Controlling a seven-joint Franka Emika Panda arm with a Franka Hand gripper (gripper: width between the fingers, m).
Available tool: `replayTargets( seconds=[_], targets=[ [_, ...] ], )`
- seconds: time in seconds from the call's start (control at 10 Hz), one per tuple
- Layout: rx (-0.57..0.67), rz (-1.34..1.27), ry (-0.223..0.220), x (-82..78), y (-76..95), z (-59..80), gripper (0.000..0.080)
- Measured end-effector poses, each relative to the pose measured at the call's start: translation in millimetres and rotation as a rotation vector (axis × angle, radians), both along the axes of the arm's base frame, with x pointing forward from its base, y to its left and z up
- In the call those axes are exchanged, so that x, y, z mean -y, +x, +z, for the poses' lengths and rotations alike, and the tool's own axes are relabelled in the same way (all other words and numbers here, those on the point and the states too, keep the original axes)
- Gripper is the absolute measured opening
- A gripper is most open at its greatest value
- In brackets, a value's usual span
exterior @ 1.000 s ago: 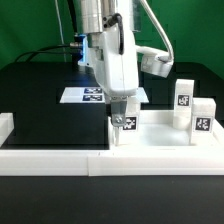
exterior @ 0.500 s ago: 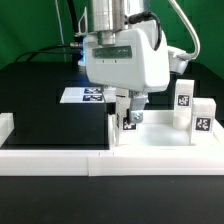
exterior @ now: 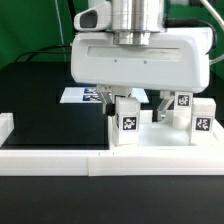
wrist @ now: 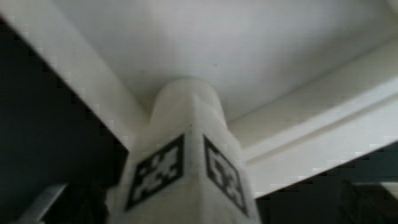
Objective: Assemble square table
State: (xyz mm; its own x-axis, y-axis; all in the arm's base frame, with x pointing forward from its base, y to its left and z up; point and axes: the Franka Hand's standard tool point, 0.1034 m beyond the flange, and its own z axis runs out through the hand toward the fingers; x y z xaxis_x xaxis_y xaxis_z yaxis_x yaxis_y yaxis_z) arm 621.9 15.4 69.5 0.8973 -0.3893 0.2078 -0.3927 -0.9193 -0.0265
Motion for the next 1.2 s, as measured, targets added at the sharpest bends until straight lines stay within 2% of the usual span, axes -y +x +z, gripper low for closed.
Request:
replayTargets(
  seconds=[0.1,0.3,0.4,0.5,0.6,0.7,0.9,1.2],
  targets=[
    [-0.010,0.118,-0.044,-9.9,0.3,1.7,0.0649],
    [-0.021,0.239,-0.077,-4.5,-0.3,1.2,0.0649],
    [-0.046,0.324,-0.077,-1.9,-3.3,1.0,0.0649],
    [-0.119,0.380,-0.009,10.0,-10.4,5.2,0.0649],
    [-0.151,0.397,0.026,12.0,-6.2,8.9,0.0649],
    [-0.157,0.383,0.051,7.4,0.1,8.4,0.0649],
    [-0.156,0.354,0.059,0.1,7.3,3.6,0.0649],
    [-0.155,0.325,0.061,3.3,7.0,3.4,0.0649]
  ],
)
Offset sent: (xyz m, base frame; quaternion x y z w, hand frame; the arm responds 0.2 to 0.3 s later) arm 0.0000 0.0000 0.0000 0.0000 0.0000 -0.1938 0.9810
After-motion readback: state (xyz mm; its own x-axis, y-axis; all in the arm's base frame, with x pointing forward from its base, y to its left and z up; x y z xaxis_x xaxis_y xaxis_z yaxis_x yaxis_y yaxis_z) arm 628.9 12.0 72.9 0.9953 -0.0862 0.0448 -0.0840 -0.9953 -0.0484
